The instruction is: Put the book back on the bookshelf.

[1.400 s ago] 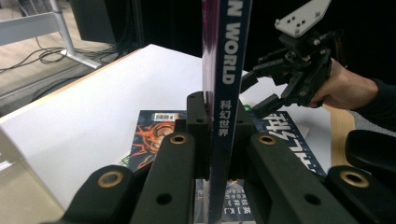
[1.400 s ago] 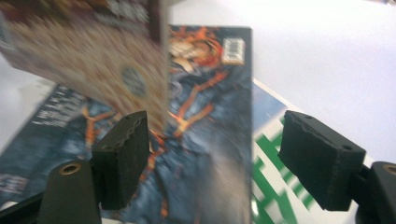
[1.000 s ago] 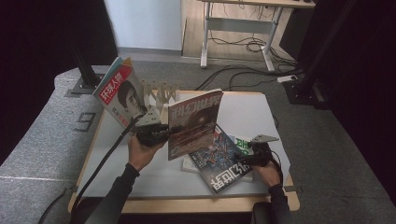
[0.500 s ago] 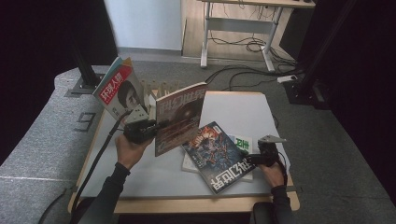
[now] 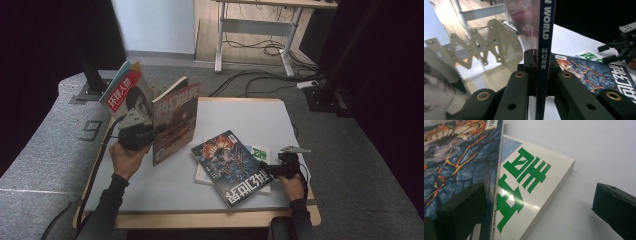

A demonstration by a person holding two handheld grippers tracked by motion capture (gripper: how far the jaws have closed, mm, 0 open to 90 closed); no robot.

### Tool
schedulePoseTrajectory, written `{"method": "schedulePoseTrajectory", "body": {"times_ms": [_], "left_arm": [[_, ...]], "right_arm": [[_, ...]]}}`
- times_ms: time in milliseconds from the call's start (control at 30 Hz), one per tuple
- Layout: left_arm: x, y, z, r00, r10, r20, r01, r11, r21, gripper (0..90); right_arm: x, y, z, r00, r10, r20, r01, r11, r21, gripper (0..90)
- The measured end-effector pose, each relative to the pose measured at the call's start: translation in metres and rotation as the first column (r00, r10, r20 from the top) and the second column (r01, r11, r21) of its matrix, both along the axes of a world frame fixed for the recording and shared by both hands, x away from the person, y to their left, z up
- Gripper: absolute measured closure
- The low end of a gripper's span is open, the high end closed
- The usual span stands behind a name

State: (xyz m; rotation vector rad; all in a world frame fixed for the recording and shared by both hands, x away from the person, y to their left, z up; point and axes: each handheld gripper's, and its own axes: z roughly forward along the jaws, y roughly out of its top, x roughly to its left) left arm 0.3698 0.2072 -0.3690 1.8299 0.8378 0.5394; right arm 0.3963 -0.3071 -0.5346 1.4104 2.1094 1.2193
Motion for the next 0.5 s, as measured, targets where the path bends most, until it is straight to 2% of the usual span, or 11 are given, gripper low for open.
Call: {"method": "schedulePoseTrajectory", "body": {"times_ms": [133, 367, 500], "left_arm": [[-0.001, 0.012, 0.003, 0.9999, 0.016, -0.004, -0.016, 0.9995, -0.026, 84.1], [-0.006, 0.023, 0.012, 0.9991, 0.041, 0.008, -0.041, 0.9990, -0.018, 84.1], [-0.008, 0.030, 0.015, 0.9964, 0.082, 0.020, -0.082, 0.9966, 0.001, 84.2]], "right_arm": [[0.000, 0.000, 0.000, 1.0000, 0.001, -0.003, -0.001, 1.000, 0.003, 0.0], [0.001, -0.001, -0.001, 0.9999, 0.002, -0.012, -0.002, 1.000, 0.012, 0.0], [0.001, -0.001, -0.001, 0.9999, 0.002, -0.015, -0.002, 1.000, 0.015, 0.0]]}}
